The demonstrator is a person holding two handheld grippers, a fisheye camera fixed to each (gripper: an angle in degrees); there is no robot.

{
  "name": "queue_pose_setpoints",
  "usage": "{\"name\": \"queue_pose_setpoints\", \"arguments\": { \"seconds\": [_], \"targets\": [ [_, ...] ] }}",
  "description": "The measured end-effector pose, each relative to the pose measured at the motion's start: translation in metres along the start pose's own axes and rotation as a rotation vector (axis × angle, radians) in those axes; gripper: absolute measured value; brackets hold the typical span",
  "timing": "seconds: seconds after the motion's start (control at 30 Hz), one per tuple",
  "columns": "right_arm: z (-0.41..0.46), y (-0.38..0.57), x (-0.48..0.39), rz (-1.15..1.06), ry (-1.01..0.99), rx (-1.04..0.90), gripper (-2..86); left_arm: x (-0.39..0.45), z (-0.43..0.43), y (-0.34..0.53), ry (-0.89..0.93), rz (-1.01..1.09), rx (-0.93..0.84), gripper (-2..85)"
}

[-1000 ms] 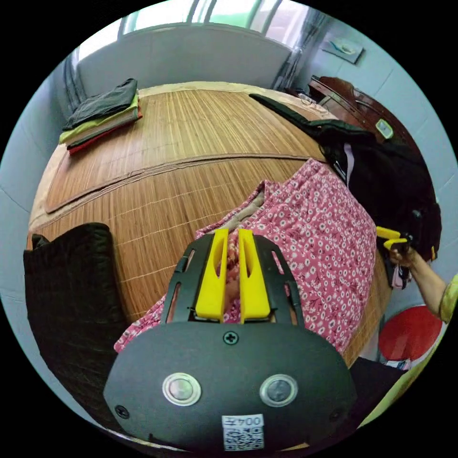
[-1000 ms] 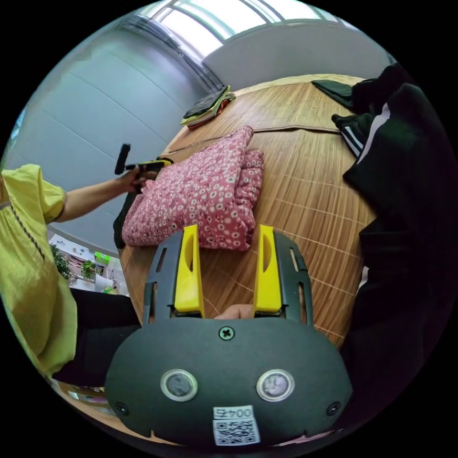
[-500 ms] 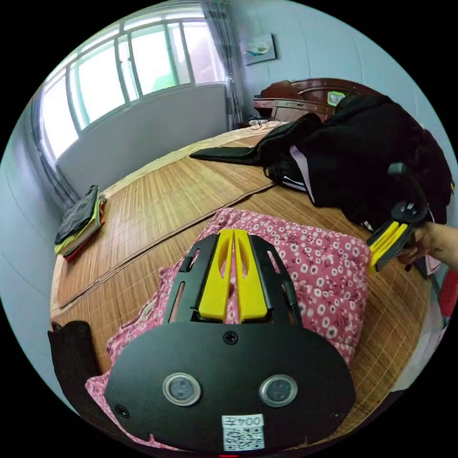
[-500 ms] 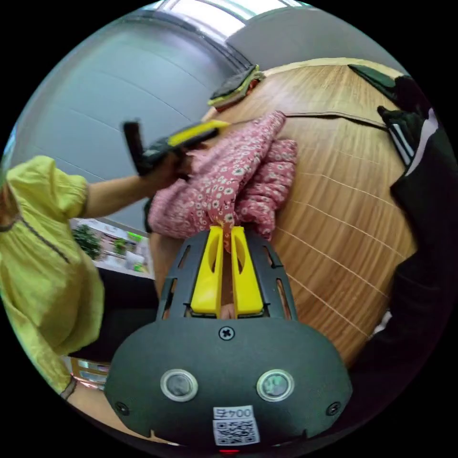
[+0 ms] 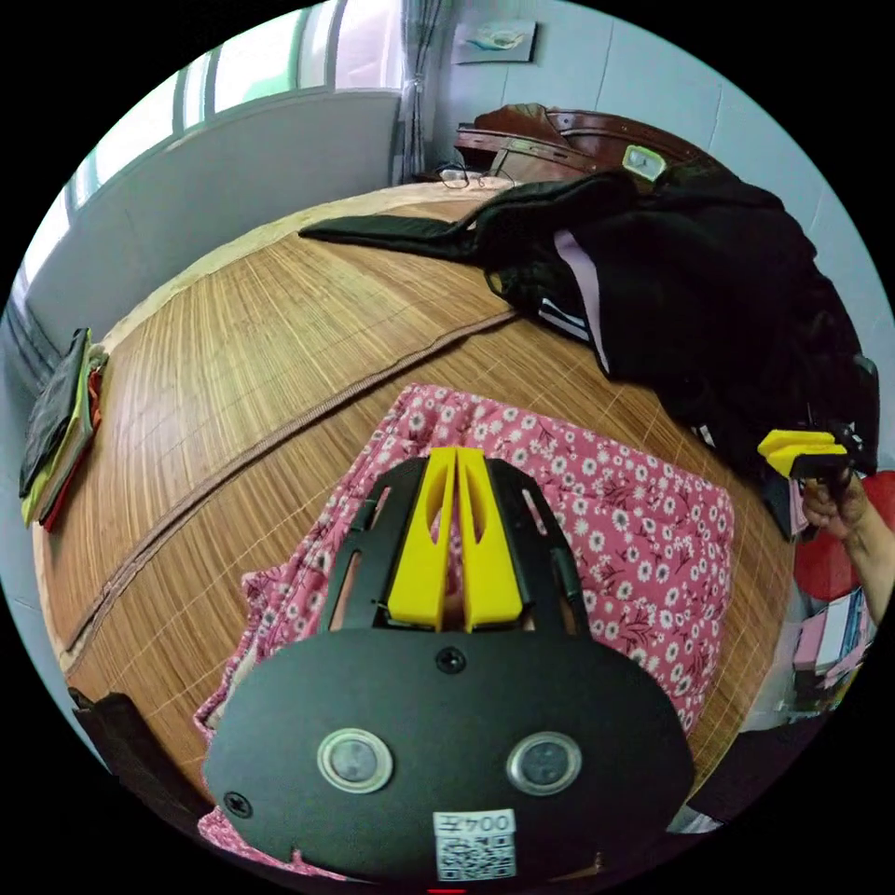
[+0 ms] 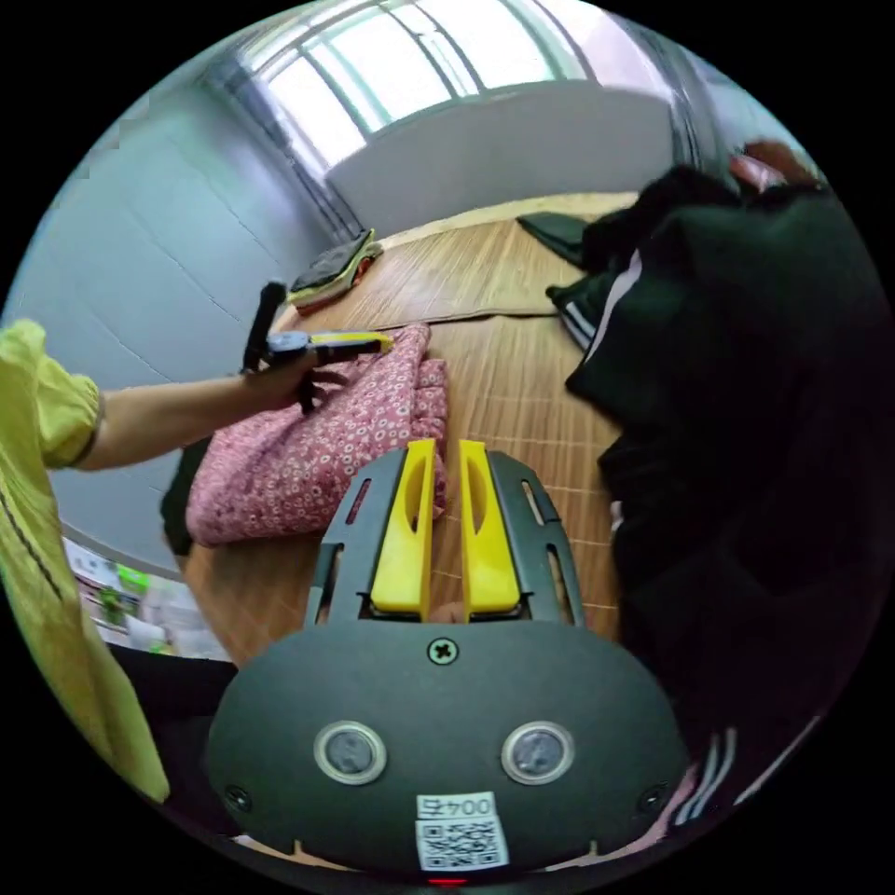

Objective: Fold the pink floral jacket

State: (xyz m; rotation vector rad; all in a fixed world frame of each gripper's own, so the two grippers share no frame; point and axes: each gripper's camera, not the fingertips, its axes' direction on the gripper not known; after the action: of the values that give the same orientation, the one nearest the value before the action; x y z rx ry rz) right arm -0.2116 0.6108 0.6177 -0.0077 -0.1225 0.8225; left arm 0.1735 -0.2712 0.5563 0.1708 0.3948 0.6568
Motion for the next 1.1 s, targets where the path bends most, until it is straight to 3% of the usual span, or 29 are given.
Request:
{"name": "queue_pose_setpoints", "arguments": {
  "seconds": [0.07,0.13,0.27,0.37,0.47,0.53,0.6,0.77,0.93,1.1],
  "targets": [
    [0.002,-0.010,-0.051,-0.149,0.183,0.025,1.7,-0.003,-0.027,-0.005,-0.051,0.004,0.087,0.5],
    [0.016,-0.019,-0.089,-0.255,0.234,0.041,0.3,-0.007,-0.064,-0.004,-0.116,0.012,0.139,0.5],
    [0.070,-0.044,-0.153,-0.414,0.216,0.008,-0.6,-0.029,-0.115,0.044,-0.245,-0.045,0.097,0.6],
    [0.113,-0.061,-0.175,-0.497,0.229,-0.109,-0.7,-0.061,-0.147,0.123,-0.276,-0.198,0.073,0.5],
    [0.156,-0.068,-0.176,-0.523,0.246,-0.160,-0.7,-0.086,-0.135,0.186,-0.114,-0.334,0.077,0.4],
    [0.194,-0.068,-0.164,-0.493,0.269,-0.238,-0.7,-0.090,-0.076,0.204,-0.210,-0.312,-0.062,0.3],
    [0.230,-0.059,-0.147,-0.476,0.232,-0.306,-0.7,-0.108,-0.023,0.223,-0.262,-0.348,-0.218,0.4],
    [0.222,-0.079,-0.122,-0.315,0.109,-0.278,-0.2,-0.137,-0.015,0.242,-0.084,-0.481,-0.155,0.6],
    [0.154,-0.070,-0.133,-0.256,-0.054,-0.078,4.1,-0.145,-0.115,0.271,-0.018,-0.455,-0.005,0.8],
    [0.175,-0.037,-0.189,-0.245,-0.296,-0.159,7.5,-0.143,-0.163,0.378,-0.025,-0.667,-0.021,1.0]
  ]
}}
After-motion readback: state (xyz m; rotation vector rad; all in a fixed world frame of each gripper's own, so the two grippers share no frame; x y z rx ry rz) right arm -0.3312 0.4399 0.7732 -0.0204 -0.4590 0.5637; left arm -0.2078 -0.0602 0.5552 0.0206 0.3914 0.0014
